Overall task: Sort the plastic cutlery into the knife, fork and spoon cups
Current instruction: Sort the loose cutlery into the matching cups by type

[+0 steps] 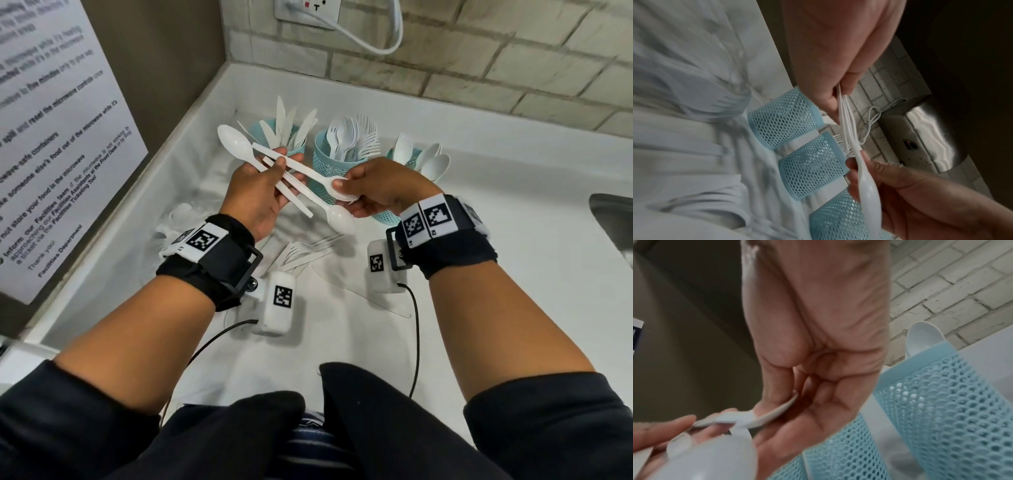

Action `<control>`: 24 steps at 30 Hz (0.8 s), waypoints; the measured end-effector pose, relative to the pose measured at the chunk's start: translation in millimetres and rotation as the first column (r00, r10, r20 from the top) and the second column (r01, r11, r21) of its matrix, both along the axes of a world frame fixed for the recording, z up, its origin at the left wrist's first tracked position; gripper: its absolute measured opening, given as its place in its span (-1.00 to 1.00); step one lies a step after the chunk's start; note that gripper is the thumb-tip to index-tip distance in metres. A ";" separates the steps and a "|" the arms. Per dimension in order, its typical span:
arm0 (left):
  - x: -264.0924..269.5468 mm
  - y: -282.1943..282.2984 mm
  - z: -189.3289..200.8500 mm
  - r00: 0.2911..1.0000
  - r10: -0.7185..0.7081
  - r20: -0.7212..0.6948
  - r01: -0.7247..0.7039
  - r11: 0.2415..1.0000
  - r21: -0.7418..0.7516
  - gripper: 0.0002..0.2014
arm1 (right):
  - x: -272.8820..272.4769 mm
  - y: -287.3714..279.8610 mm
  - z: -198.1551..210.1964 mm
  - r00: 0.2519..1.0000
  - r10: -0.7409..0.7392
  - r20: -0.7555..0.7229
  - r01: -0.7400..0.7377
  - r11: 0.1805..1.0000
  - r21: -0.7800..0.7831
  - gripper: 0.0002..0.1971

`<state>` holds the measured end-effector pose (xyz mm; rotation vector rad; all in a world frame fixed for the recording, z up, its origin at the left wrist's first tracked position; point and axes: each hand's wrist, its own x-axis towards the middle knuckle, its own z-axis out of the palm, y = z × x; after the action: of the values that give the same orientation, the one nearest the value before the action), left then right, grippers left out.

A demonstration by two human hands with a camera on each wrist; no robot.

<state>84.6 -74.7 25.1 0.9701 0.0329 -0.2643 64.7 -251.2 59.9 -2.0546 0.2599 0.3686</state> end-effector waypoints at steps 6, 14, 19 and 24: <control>-2.2 -1.3 2.2 0.999 0.035 -0.020 -0.036 0.999 -0.039 -0.84 | 0.8 1.3 -5.1 0.930 -0.259 0.263 0.127 0.893 0.431 -0.93; -7.0 -5.6 1.3 0.988 -0.152 0.029 0.152 0.988 0.027 -0.83 | 7.5 5.3 -2.2 0.850 -0.526 -0.025 0.289 0.427 0.857 -0.73; -4.0 -0.1 3.6 0.997 -0.075 -0.003 0.075 0.997 -0.012 -0.87 | 4.9 0.4 8.9 0.769 -0.638 -0.048 0.269 0.255 0.929 -0.74; 0.4 0.9 8.3 0.992 0.126 0.015 -0.124 0.989 -0.084 -0.88 | 2.2 -4.2 1.8 0.838 -0.536 0.101 0.285 0.588 0.757 -0.83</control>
<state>84.9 -73.8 33.4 0.8842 0.0638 -0.1391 67.0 -255.4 61.7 -1.1721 0.3270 -0.1669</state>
